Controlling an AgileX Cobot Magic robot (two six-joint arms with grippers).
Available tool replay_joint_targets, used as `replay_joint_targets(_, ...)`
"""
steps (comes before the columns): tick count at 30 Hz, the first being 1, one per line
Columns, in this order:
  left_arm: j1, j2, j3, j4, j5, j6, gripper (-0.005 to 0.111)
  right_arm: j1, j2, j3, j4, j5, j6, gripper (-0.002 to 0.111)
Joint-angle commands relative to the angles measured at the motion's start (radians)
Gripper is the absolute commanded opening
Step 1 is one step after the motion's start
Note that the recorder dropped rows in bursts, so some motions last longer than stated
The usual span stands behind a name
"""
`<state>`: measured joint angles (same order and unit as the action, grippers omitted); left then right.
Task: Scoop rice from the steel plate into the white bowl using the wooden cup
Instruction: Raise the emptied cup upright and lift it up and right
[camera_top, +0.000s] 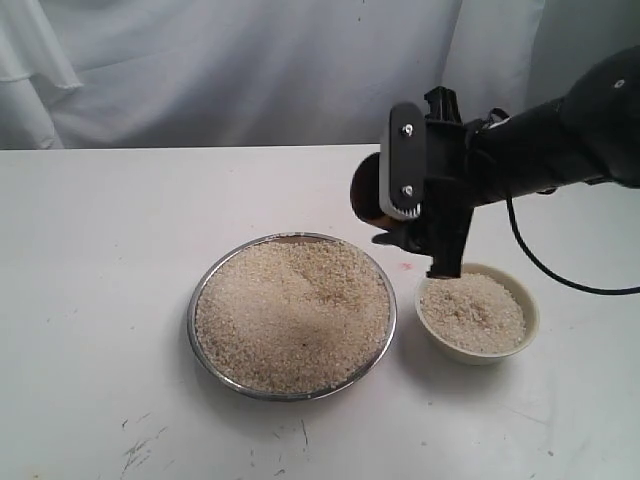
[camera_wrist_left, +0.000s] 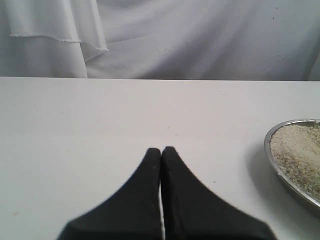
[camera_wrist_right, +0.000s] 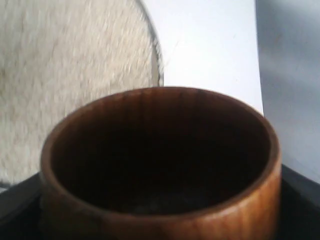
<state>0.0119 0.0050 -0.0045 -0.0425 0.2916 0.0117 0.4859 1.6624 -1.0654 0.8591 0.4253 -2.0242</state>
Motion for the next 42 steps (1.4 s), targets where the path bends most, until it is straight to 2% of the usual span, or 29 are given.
replay_joint_targets(1,-0.002,-0.005,0.005,-0.001,-0.006,-0.003,0.0,-0.01,-0.006,-0.01,0.397,0.035,-0.091,0.0)
replay_joint_targets(4,-0.002,-0.005,0.005,-0.001,-0.006,-0.003,0.0,-0.01,-0.006,-0.014,0.533,0.035,-0.091,0.0)
replay_joint_targets(10,-0.002,-0.005,0.005,-0.001,-0.006,-0.003,0.0,-0.01,-0.006,-0.014,0.651,0.121,-0.091,0.0)
replay_joint_targets(14,-0.002,-0.005,0.005,-0.001,-0.006,-0.003,0.0,-0.01,-0.006,-0.014,0.885,0.215,-0.091,0.0)
replay_joint_targets(21,-0.002,-0.005,0.005,-0.001,-0.006,-0.003,0.0,-0.031,-0.006,-0.023,0.885,0.153,-0.091,0.0)
replay_joint_targets(28,-0.002,-0.005,0.005,-0.001,-0.006,-0.003,0.0,-0.135,-0.006,-0.023,0.885,0.167,-0.091,0.0)
replay_joint_targets(36,-0.002,-0.005,0.005,-0.001,-0.006,-0.003,0.0,-0.276,0.082,-0.023,0.885,0.299,-0.066,0.0)
replay_joint_targets(42,-0.002,-0.005,0.005,-0.001,-0.006,-0.003,0.0,-0.306,0.134,-0.023,0.885,0.373,-0.091,0.0)
